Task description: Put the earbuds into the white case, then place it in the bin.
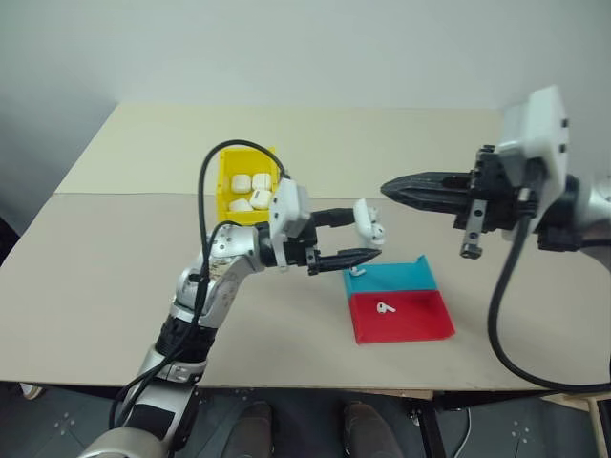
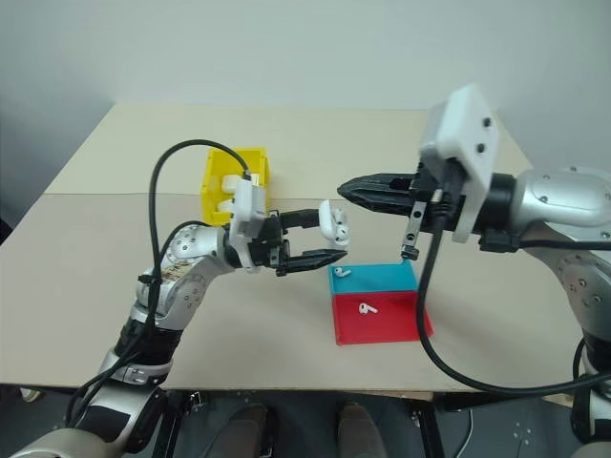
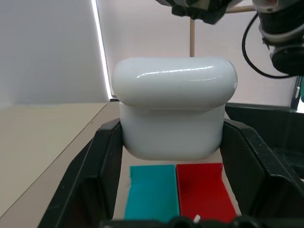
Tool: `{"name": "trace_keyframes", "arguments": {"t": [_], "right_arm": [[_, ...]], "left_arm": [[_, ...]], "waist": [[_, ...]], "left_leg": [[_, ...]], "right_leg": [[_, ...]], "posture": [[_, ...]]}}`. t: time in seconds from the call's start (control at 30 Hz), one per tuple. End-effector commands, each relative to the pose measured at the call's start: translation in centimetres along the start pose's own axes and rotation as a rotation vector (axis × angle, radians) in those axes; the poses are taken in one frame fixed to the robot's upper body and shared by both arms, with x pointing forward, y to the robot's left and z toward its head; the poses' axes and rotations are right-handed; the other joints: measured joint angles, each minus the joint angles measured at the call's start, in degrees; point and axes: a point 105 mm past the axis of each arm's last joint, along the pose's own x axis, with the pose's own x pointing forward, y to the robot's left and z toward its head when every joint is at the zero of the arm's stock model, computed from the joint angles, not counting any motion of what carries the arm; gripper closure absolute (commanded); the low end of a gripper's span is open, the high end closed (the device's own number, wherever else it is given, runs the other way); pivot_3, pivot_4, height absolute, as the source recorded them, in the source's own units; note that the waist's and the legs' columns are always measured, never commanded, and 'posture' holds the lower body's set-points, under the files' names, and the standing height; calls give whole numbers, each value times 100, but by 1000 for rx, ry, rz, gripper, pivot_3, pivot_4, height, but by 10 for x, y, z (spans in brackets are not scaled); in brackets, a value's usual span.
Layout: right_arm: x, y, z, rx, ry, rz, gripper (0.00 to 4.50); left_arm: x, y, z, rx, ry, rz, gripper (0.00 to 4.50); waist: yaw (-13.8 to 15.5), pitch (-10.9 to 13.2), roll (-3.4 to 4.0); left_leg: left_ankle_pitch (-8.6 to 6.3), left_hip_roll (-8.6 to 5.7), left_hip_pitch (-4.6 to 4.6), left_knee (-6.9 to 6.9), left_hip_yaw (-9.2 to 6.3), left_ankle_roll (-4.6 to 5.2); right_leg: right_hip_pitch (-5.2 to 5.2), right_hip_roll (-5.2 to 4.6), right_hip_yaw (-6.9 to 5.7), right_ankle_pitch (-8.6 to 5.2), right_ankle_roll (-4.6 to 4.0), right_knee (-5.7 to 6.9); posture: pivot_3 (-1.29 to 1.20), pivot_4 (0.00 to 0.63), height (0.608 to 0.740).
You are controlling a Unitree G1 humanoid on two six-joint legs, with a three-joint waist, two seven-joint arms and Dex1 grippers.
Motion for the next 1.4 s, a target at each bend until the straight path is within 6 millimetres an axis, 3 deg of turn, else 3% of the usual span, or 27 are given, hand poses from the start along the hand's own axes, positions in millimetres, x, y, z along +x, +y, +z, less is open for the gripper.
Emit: {"name": "trace_keyframes", "arguments": {"t": [0.03, 0.23, 0.33, 0.43, 0.63, 0.73, 0.8, 0.9, 1.07, 1.2, 1.4], "right_arm": [[10, 3, 6, -46, 54, 60, 4472], [27, 22, 1, -112, 157, 184, 4472], [28, 21, -6, -131, 214, 180, 4472], [14, 5, -23, -104, 299, 90, 4472], [-12, -8, -20, -54, 282, -16, 4472], [-21, -16, 2, 1, 82, -71, 4472], [-27, -21, 12, 31, -39, -130, 4472], [-24, -23, 6, 3, -99, -251, 4472], [-7, -12, -6, 38, -114, -270, 4472], [2, -7, -13, 15, -83, -268, 4472], [8, -9, -21, -42, -27, -293, 4472]], "left_arm": [[7, 0, 4, 49, 3, 11, 1725], [9, -2, 6, 49, -10, 10, 1725], [9, -2, 8, 56, -17, 16, 1725], [4, -1, 13, 83, -49, 48, 1725], [-8, 7, 20, 57, -101, 168, 1725], [-17, 21, 26, 54, -131, 330, 1725], [-26, 43, 26, 85, -109, 531, 1725], [-56, 92, 24, 190, -19, 979, 1725], [-98, 129, 26, 240, 17, 1376, 1725], [-107, 148, 9, 270, 110, 1482, 1725], [-106, 175, -20, 167, 153, 1515, 1725]], "waist": [[0, 0, 0], [13, -1, 2], [17, -1, 2], [37, -1, 1], [45, -1, 1], [25, -1, 1], [30, -1, 1], [64, -3, -1], [76, -3, -1], [114, -3, -1], [152, -3, -1]], "left_leg": [[-1, 1, -7, 0, -5, 1], [-2, 0, -74, 4, -19, 4], [-2, -1, -83, 10, -19, 4], [-2, -3, -81, 14, -19, 5], [-2, 0, -77, 25, -19, 5], [-2, 1, -72, 32, -17, 5], [-2, -1, -68, 35, -19, 5], [-1, -2, -59, 43, -27, 5], [4, -9, -63, 46, -23, 7], [4, -11, -66, 46, -24, 7], [5, -16, -70, 47, -18, 5]], "right_leg": [[-3, 0, 0, 0, 1, -4], [-75, -6, -3, 6, 3, -2], [-85, -7, -2, 7, 3, 3], [-83, -9, -2, 7, 3, 11], [-83, -7, -1, 6, 2, 29], [-79, -6, 3, 6, 3, 35], [-76, -6, 7, 7, 3, 45], [-63, -3, 3, 8, 2, 53], [-74, -4, 13, 17, 8, 60], [-75, -4, 10, 17, 8, 59], [-76, -7, 4, 18, 10, 54]], "posture": [[0, 150, 740], [0, 150, 740], [0, 150, 740], [0, 150, 740], [0, 150, 740], [0, 150, 740], [0, 150, 740], [0, 150, 740], [0, 150, 740], [0, 150, 740], [0, 150, 740]]}}
